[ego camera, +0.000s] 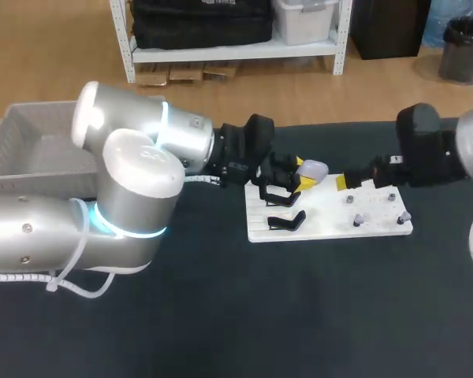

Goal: Pick up each earbud case from the left stands, insert the matching earbuds, close the lid, and place the case in the box.

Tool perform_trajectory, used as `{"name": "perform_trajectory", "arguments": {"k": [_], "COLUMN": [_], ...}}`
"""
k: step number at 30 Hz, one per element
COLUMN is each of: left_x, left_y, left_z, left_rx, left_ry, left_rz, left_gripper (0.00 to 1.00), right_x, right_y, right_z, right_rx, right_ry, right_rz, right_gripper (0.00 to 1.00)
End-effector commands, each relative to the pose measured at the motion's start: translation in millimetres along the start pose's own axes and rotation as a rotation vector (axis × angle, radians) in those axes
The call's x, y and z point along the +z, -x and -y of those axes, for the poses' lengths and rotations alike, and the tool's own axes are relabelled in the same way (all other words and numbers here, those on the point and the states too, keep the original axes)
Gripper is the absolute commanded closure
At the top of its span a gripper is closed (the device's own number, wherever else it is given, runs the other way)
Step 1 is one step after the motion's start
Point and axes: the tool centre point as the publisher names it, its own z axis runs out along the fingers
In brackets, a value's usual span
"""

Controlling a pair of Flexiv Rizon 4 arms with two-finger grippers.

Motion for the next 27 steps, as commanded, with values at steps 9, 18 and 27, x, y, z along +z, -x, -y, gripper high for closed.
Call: {"name": "perform_trajectory", "arguments": {"k": [9, 18, 27], "left_x": [0, -4, -5], "left_y": [13.4, 15.3, 9.6], "left_z": [11.5, 20.9, 27.9], "left_rx": [0.041, 0.056, 0.039], "left_ry": [-0.011, -0.015, -0.030], "left_rz": [0.012, 0.021, 0.030], "left_gripper": [1.00, 1.00, 1.00], "right_x": [18, 12, 7], "right_y": [8, 12, 18], "right_z": [2, 4, 1], "right_rx": [-0.008, -0.014, -0.053], "right_ry": [0.065, 0.050, -0.014], "right_rz": [-0.031, -0.024, -0.003], "right_gripper": [0.00, 0.00, 0.00]}}
